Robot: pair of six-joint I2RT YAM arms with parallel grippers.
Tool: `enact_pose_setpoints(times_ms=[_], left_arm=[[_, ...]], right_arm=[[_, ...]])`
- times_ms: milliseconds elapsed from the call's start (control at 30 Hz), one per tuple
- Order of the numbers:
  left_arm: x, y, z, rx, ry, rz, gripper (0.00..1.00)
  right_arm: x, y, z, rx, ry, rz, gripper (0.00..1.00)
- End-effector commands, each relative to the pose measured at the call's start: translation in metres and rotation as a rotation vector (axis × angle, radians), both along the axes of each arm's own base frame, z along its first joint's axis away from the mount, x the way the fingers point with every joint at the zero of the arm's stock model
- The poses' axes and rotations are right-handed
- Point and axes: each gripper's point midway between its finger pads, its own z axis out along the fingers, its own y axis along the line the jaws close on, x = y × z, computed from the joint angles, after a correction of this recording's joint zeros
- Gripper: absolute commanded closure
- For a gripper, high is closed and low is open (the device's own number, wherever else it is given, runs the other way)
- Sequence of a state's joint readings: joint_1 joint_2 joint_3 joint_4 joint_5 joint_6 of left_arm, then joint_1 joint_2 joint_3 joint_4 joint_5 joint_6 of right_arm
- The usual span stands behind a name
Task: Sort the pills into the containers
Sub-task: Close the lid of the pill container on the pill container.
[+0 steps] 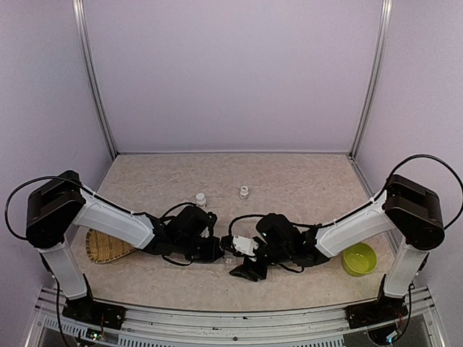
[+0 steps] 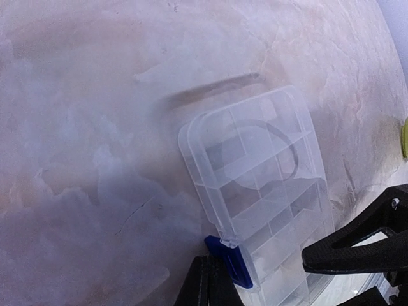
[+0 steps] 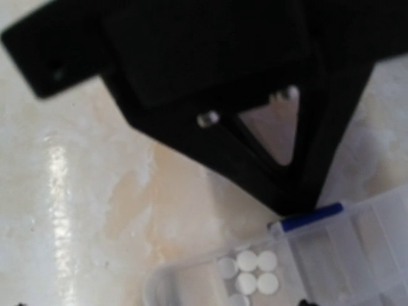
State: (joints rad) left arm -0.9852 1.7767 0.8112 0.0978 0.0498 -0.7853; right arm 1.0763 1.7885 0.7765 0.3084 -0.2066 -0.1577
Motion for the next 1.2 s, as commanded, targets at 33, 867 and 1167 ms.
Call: enact_pose_setpoints(times_ms=[33, 867, 1167], left_arm=[[-0.010, -0.009, -0.012, 0.011, 0.035, -0.028, 0.98], [-0.004, 0.012, 0.002, 0.013, -0.007, 0.025, 0.98], [-0.024, 0.007, 0.007, -0.012, -0.001, -0.071, 0.90]], right_arm=[[-0.015, -0.029, -0.046, -0.150, 0.112, -0.014, 0.38], [0.023, -0.028, 0.057, 0.062, 0.064, -0.174, 0.32], [0.044, -0.057, 0.073, 0.054, 0.035, -0.349, 0.01]])
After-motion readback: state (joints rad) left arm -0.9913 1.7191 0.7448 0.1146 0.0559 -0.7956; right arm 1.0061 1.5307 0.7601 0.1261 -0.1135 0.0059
